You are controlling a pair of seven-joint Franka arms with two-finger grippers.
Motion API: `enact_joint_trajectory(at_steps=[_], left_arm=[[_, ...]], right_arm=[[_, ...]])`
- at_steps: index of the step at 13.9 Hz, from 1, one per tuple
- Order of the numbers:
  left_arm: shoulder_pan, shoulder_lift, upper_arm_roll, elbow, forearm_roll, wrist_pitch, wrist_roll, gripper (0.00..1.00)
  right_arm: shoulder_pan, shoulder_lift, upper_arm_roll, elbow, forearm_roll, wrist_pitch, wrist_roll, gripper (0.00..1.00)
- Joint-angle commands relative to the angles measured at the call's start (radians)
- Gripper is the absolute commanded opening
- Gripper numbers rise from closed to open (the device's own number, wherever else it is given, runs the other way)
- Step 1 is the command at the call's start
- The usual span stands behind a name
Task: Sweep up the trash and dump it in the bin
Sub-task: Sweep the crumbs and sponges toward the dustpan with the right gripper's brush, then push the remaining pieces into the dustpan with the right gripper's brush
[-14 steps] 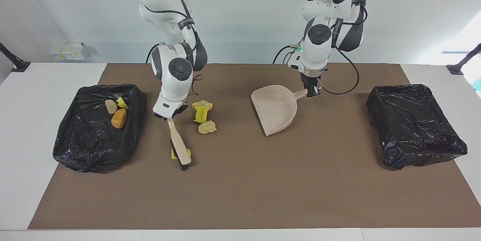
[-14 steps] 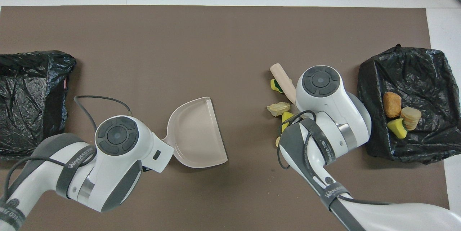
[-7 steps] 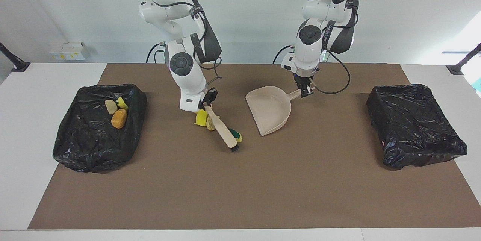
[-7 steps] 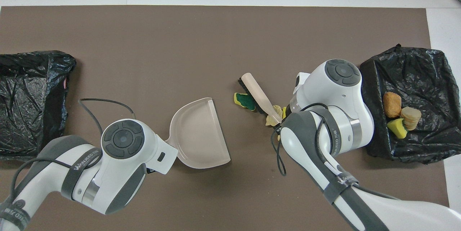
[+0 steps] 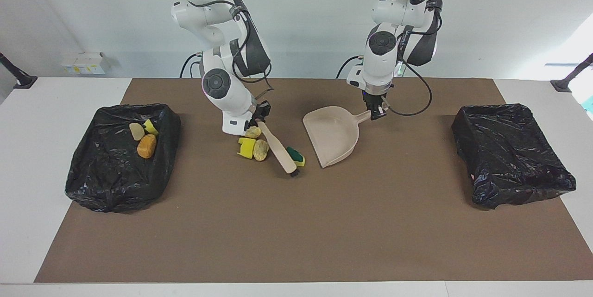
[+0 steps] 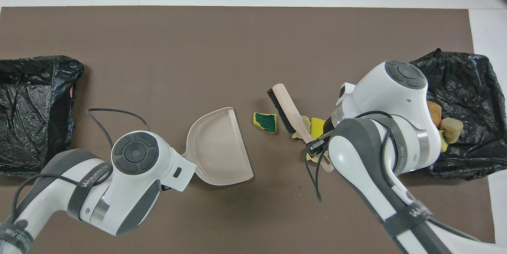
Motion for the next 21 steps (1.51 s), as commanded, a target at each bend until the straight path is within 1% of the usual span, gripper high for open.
enact_joint_trajectory(at_steps=[1,3,6,7,8,9,10,13,14,16,18,20,21], left_arm=[[-0.02,-0.009,0.013,-0.021,0.016,0.026,-0.043,0.0],[-0.02,-0.009,0.013,-0.021,0.016,0.026,-0.043,0.0],[-0.018,-0.009,0.013,-0.021,0.016,0.028,-0.043,0.0],[-0.018,-0.009,0.013,-0.021,0.016,0.029,-0.047,0.0],[-0.017,-0.009,0.013,-0.021,0.016,0.031,-0.047,0.0],[-0.015,-0.009,0.013,-0.021,0.016,0.031,-0.047,0.0],[-0.015,-0.009,0.013,-0.021,0.016,0.032,-0.047,0.0],[-0.012,-0.009,0.013,-0.021,0.016,0.032,-0.047,0.0],[-0.012,-0.009,0.013,-0.021,0.016,0.032,-0.049,0.0],[-0.01,-0.009,0.013,-0.024,0.016,0.032,-0.055,0.0],[-0.01,-0.009,0.013,-0.025,0.016,0.032,-0.055,0.0],[-0.01,-0.009,0.013,-0.025,0.016,0.032,-0.055,0.0],[-0.01,-0.009,0.013,-0.025,0.016,0.032,-0.055,0.0]], right_arm=[[-0.064,-0.04,-0.01,-0.007,-0.036,-0.055,0.017,0.0],[-0.11,-0.054,-0.01,-0.022,-0.074,-0.09,0.032,0.0],[-0.22,-0.077,-0.007,-0.071,-0.111,-0.086,0.042,0.0],[-0.223,-0.106,-0.009,-0.124,-0.137,-0.063,0.049,0.0],[-0.223,-0.146,-0.007,-0.193,-0.148,-0.015,0.087,0.0],[-0.213,-0.193,-0.004,-0.27,-0.149,0.031,0.145,0.0],[-0.207,-0.236,-0.002,-0.336,-0.152,0.06,0.163,0.0],[-0.194,-0.336,-0.002,-0.48,-0.184,0.101,0.175,0.0],[-0.2,-0.343,-0.002,-0.499,-0.185,0.105,0.209,0.0],[-0.182,-0.34,0.002,-0.514,-0.185,0.111,0.342,0.0],[-0.106,-0.34,0.002,-0.513,-0.185,0.123,0.385,0.0],[-0.053,-0.324,0.002,-0.513,-0.185,0.161,0.42,0.0],[-0.05,-0.308,0.002,-0.513,-0.185,0.186,0.43,0.0]])
